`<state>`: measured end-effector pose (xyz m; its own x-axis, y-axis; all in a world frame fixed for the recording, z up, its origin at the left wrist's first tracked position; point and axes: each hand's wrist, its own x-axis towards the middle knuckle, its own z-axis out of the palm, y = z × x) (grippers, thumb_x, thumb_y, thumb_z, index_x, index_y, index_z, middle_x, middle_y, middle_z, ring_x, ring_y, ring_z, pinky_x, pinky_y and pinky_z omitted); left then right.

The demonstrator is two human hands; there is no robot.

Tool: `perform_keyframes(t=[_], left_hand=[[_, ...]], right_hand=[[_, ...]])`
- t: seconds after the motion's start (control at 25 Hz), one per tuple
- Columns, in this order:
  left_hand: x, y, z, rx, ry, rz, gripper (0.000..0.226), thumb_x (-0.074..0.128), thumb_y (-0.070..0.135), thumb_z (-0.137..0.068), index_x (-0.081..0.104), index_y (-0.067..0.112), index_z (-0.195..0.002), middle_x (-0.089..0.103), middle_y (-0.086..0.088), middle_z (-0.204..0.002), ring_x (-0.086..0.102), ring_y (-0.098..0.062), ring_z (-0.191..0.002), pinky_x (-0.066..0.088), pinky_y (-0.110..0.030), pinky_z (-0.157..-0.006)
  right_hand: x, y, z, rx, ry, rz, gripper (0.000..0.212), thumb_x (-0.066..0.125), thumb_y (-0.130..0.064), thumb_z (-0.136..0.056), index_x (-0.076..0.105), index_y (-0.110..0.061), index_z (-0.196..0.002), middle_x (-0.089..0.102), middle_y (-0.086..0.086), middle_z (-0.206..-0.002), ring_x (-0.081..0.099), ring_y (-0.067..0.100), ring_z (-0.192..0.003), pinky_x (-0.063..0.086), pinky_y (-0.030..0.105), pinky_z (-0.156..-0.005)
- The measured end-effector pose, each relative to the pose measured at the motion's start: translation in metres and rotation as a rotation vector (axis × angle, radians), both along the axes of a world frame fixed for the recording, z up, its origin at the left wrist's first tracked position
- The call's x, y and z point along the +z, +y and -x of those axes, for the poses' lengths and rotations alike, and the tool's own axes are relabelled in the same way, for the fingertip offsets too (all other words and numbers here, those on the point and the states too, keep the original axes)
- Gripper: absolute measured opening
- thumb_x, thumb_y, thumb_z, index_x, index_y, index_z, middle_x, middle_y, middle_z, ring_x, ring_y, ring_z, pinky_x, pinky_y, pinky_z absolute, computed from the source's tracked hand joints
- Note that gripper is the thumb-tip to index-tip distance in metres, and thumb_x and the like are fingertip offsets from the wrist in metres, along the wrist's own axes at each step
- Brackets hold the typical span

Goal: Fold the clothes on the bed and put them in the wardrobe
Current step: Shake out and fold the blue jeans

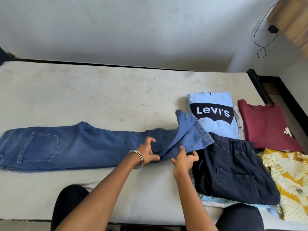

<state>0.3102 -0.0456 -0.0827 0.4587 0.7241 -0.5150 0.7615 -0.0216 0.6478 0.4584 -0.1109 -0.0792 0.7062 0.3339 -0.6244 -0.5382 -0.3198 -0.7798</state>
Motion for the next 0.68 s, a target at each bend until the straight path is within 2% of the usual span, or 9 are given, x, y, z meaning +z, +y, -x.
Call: perform_keyframes(t=[0.04,0.12,0.2,0.32,0.36,0.44,0.56,0.64,0.68], left_hand=[[-0.013,-0.009,-0.008,-0.059,0.096,0.040,0.070,0.073,0.037,-0.080,0.029,0.027,-0.133,0.065,-0.006,-0.097,0.061,-0.016,-0.080,0.050,-0.031,-0.076],[-0.026,-0.017,-0.029,-0.057,0.210,-0.083,0.061,0.069,0.044,-0.082,0.041,0.022,-0.132,0.060,-0.008,-0.113,0.059,-0.025,-0.102,0.050,-0.039,-0.087],[-0.025,-0.011,-0.048,0.038,0.181,-0.210,0.050,0.066,0.044,-0.084,0.053,0.017,-0.123,0.052,-0.008,-0.121,0.052,-0.029,-0.114,0.046,-0.042,-0.094],[-0.017,0.011,-0.082,0.001,0.110,-0.264,0.068,0.065,0.047,-0.084,0.042,0.014,-0.138,0.044,-0.009,-0.136,0.042,-0.031,-0.126,0.040,-0.044,-0.102],[-0.014,0.019,-0.096,-0.019,0.098,-0.252,0.069,0.065,0.049,-0.083,0.042,0.013,-0.137,0.046,-0.009,-0.136,0.044,-0.031,-0.125,0.041,-0.045,-0.101],[-0.006,0.031,-0.124,-0.052,0.127,-0.234,0.051,0.064,0.047,-0.084,0.053,0.009,-0.118,0.058,-0.011,-0.122,0.054,-0.033,-0.113,0.046,-0.041,-0.089],[0.005,0.028,-0.151,0.032,0.008,-0.419,0.029,0.057,0.031,-0.092,0.057,0.004,-0.081,0.063,-0.018,-0.090,0.060,-0.038,-0.086,0.041,-0.036,-0.064],[0.001,0.018,-0.154,0.030,-0.173,-0.700,0.027,0.051,0.026,-0.091,0.064,0.004,-0.084,0.059,-0.017,-0.084,0.059,-0.036,-0.072,0.047,-0.038,-0.058],[-0.005,0.011,-0.152,-0.052,-0.202,-0.772,0.027,0.049,0.026,-0.089,0.068,0.009,-0.097,0.059,-0.016,-0.090,0.058,-0.034,-0.073,0.051,-0.039,-0.060]], right_hand=[[-0.005,-0.001,-0.010,0.024,0.041,0.081,0.052,0.069,-0.030,-0.090,0.037,-0.015,-0.129,0.055,0.008,-0.111,0.060,0.026,-0.090,0.054,0.036,-0.059],[-0.006,-0.001,-0.028,0.083,-0.006,0.222,0.045,0.070,-0.039,-0.088,0.050,-0.006,-0.111,0.063,0.013,-0.100,0.064,0.028,-0.075,0.054,0.036,-0.055],[-0.003,0.001,-0.043,0.104,-0.084,0.278,0.041,0.067,-0.039,-0.091,0.059,0.001,-0.092,0.068,0.016,-0.077,0.066,0.025,-0.054,0.059,0.040,-0.056],[0.006,0.005,-0.061,0.175,-0.287,0.291,0.038,0.064,-0.036,-0.094,0.059,-0.003,-0.073,0.067,0.013,-0.061,0.065,0.022,-0.042,0.057,0.034,-0.048],[0.009,0.006,-0.065,0.183,-0.343,0.262,0.034,0.065,-0.034,-0.093,0.058,-0.005,-0.078,0.067,0.012,-0.064,0.065,0.021,-0.044,0.054,0.030,-0.044],[0.017,0.011,-0.075,0.145,-0.374,0.218,0.029,0.069,-0.029,-0.091,0.049,-0.009,-0.099,0.062,0.005,-0.074,0.067,0.020,-0.049,0.053,0.031,-0.045],[0.022,0.017,-0.092,0.176,-0.440,0.241,0.031,0.072,-0.020,-0.088,0.052,-0.007,-0.109,0.059,0.001,-0.082,0.061,0.020,-0.070,0.051,0.034,-0.069],[0.017,0.014,-0.099,0.193,-0.569,0.177,0.016,0.069,-0.016,-0.088,0.060,-0.006,-0.097,0.062,0.001,-0.078,0.054,0.018,-0.072,0.047,0.035,-0.072],[0.013,0.010,-0.099,0.193,-0.608,0.133,0.010,0.065,-0.014,-0.089,0.059,-0.006,-0.090,0.062,0.000,-0.076,0.054,0.018,-0.068,0.043,0.034,-0.070]])
